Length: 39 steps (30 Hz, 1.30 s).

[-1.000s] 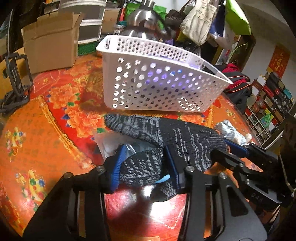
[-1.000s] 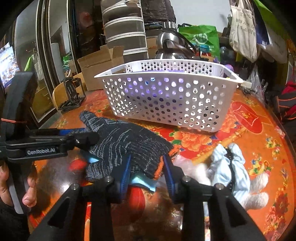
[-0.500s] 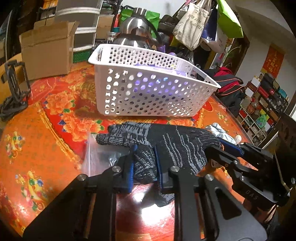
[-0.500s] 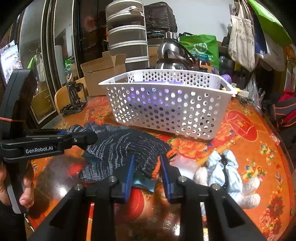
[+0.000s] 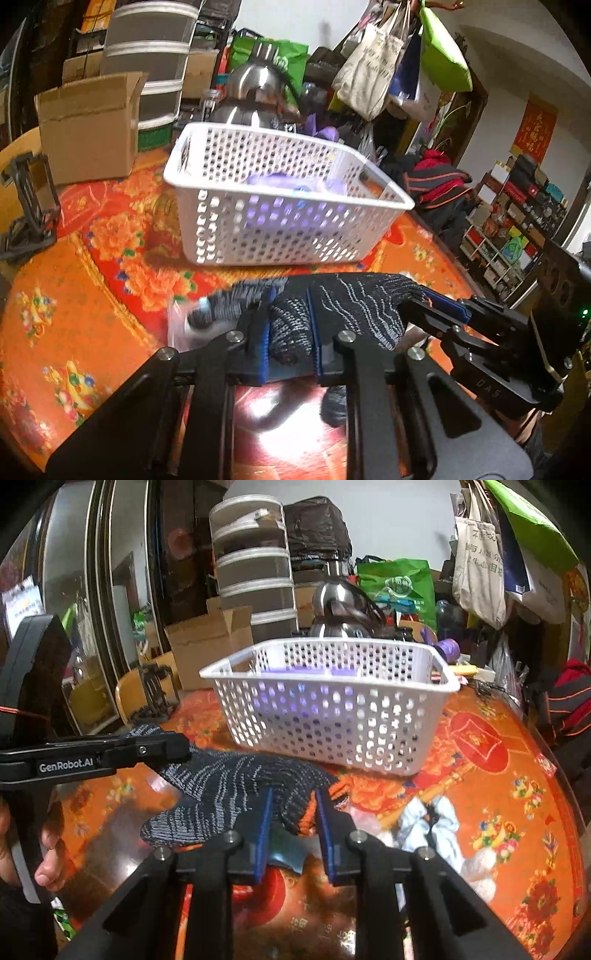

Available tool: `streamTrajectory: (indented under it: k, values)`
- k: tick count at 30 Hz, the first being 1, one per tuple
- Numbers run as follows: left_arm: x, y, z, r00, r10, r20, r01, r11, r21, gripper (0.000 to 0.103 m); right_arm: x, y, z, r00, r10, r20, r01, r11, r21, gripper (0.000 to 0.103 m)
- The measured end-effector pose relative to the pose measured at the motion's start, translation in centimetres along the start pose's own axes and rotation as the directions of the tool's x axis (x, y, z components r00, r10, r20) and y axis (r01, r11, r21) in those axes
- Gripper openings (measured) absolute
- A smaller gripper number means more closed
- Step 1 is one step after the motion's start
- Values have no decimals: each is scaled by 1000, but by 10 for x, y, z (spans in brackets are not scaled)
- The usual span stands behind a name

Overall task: Organize soft objects
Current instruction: 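Lift the black gloves with both tools and carry them over the basket, then lower the gloves into the basket and open both tools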

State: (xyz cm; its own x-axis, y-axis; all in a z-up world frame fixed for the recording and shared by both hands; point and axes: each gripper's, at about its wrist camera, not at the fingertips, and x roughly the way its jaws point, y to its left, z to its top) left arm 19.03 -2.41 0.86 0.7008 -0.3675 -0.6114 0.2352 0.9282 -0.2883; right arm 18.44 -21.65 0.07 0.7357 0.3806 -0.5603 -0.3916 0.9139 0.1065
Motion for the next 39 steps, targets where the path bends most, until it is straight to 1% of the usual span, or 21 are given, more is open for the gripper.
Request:
streamTrajectory:
  k: [2,5,7,9,11,16,22,26,30,31,34,36,37,39]
  values:
    - [-8,-4,8,1000,-17,16,17,1000,2,15,-8,-1,8,1000,-8,23,8,1000,-4,19]
    - [-18,-12,17,999,-15,36,15,1000,16,15,-19,-2,17,999,0,46,0,1000,-2,19]
    - [-22,-17,21,999,-13,41,12,1000,20,15,-25,-2,22,998,-3,57,4,1000,-5,19]
    - [-27,-19,26,999,-27,42,26,1000,13,15,-29,-2,26,998,-3,62,4,1000,-7,19]
    - [-34,-21,33,998,-39,53,39,999,5,15,-34,-3,31,998,12,67,-12,1000,1,18]
    - [-52,-29,49,995,-52,79,51,999,7,15,-48,-3,47,995,20,94,-20,1000,-4,18]
    - [-73,-43,79,991,-66,114,63,998,24,15,-67,0,75,991,4,137,0,1000,-28,18]
    - [-81,-52,106,990,-63,128,59,998,39,15,-72,1,99,988,-4,156,10,999,-38,18]
    - [-77,-56,140,991,-46,124,41,998,40,15,-68,-4,126,985,-31,167,39,998,-43,18]
    - [-74,-56,150,991,-40,126,35,999,38,15,-65,-8,134,986,-29,165,36,999,-38,18]
    - [-62,-54,179,991,-21,132,19,1000,22,15,-53,-17,156,984,-61,169,67,997,-29,18]
    - [-48,-51,198,992,-12,122,11,1000,9,15,-42,-26,168,984,-62,165,65,998,-10,18]
    - [-39,-49,209,993,0,119,0,1000,0,15,-33,-29,174,984,-83,159,86,996,-11,18]
    - [-23,-45,220,994,14,106,-13,1000,-18,15,-20,-36,182,985,-83,149,85,996,-6,18]
